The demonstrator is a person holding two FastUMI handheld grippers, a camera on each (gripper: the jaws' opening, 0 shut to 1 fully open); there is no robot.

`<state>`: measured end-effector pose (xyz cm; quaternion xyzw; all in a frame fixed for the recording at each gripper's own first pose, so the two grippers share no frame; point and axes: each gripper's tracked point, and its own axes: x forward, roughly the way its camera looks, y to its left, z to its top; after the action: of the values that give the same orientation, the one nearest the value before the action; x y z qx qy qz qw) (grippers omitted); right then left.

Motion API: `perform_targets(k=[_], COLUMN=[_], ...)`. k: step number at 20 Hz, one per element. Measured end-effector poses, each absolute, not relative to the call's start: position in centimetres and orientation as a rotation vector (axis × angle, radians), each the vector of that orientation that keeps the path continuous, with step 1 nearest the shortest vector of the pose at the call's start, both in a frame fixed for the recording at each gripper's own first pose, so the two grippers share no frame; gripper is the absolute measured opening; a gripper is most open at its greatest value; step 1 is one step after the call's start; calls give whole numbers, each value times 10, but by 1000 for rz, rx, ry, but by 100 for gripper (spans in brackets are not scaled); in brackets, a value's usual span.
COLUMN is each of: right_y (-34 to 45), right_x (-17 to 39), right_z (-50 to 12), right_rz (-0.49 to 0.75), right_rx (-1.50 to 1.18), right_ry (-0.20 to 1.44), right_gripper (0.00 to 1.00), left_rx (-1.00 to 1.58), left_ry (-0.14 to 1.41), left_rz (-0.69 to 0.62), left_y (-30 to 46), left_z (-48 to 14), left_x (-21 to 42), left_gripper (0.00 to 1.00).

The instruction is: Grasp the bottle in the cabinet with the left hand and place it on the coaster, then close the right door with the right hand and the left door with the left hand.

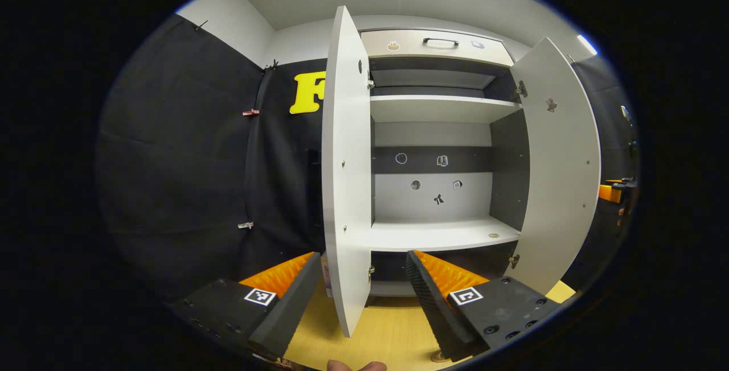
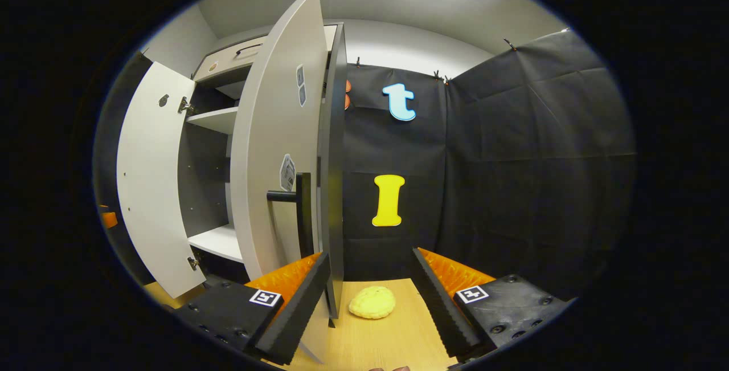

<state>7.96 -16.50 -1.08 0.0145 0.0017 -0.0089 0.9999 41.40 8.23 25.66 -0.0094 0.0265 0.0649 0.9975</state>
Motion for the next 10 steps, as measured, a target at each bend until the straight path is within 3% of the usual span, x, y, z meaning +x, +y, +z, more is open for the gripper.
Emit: perform_targets(k=[10], right_y=[-88], right_x=[77], right_z=[-13], right_rz=[133], right_rx=[95], right_ry=[21], right_gripper=[97], left_rx=[-11], left_ry=[75], left_rz=[169], left_y=[109], left_z=[247], left_x=[400], left_gripper=[95])
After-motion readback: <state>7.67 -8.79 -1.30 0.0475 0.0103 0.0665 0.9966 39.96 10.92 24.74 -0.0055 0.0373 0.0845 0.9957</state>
